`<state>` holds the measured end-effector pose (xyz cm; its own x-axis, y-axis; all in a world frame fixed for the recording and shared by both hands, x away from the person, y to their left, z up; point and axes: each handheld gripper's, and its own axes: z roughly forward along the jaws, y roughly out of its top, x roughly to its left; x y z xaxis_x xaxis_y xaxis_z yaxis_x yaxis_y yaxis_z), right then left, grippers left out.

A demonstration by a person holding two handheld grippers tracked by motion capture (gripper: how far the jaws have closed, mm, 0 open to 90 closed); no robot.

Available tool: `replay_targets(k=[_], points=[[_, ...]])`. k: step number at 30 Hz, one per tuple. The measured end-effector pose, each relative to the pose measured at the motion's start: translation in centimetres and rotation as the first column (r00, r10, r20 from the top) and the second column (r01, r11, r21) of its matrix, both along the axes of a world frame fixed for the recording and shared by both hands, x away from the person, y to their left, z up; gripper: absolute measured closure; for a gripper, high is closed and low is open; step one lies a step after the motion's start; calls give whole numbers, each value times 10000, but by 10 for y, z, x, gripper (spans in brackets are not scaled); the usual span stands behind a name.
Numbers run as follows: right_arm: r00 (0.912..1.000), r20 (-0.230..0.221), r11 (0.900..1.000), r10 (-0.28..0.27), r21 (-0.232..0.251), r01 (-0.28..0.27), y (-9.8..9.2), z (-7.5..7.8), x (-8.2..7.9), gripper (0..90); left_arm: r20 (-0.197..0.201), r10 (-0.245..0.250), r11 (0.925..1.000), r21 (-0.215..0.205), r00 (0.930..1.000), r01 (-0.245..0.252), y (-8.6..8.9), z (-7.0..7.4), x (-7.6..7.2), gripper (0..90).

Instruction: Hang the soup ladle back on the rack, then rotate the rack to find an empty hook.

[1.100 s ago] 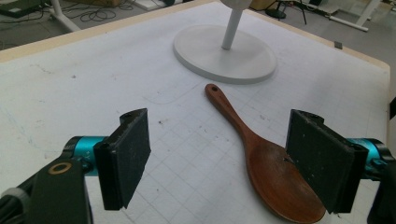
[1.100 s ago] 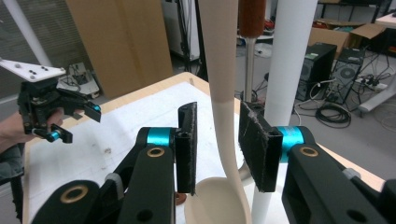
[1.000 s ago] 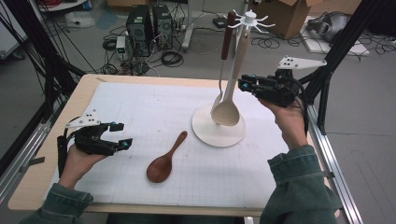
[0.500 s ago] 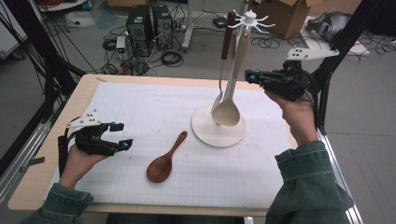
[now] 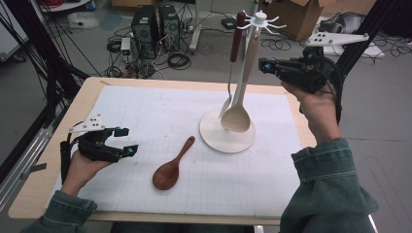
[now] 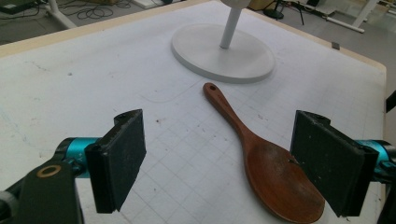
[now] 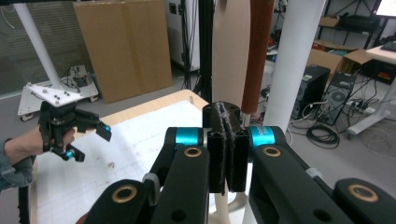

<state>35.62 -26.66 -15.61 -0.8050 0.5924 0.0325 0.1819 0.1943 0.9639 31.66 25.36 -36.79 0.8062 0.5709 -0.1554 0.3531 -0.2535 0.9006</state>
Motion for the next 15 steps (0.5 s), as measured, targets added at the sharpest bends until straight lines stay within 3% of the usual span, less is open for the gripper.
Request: replay_targets(k=[9, 15], points=[[9991, 432, 9996, 17, 270, -29, 2, 25, -3, 896, 27, -3, 10000, -32, 10000, 3, 0, 1, -1, 188], [9987, 508, 9996, -75, 272, 62, 6, 31, -2, 896, 46, 27, 10000, -32, 10000, -27, 0, 2, -1, 188]])
